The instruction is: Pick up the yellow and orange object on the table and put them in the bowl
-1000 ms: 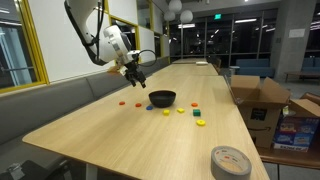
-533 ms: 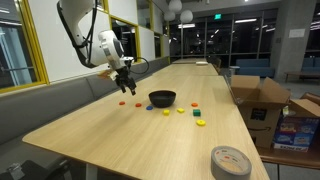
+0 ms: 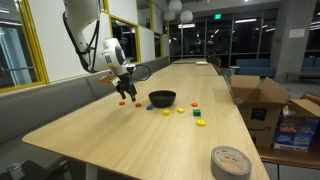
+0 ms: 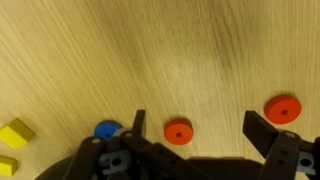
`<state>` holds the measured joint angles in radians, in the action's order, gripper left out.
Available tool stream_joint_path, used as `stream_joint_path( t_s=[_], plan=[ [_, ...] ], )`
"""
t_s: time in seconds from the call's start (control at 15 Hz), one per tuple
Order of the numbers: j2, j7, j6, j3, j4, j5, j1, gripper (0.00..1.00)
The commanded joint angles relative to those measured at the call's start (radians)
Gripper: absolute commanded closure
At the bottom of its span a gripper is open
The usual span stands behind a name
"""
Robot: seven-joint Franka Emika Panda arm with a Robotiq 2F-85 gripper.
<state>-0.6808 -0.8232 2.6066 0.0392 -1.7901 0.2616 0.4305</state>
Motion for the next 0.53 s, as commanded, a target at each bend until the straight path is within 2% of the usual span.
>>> stream_joint_path(
  t_s=[0.0,0.47],
  plan=[
    [-0.068,0.060,-0.054,-0.009,0.108,-0.041,-0.015,0.00],
    [-0.189,0.099,-0.122,0.001,0.268,-0.052,-0.021,0.00]
  ],
)
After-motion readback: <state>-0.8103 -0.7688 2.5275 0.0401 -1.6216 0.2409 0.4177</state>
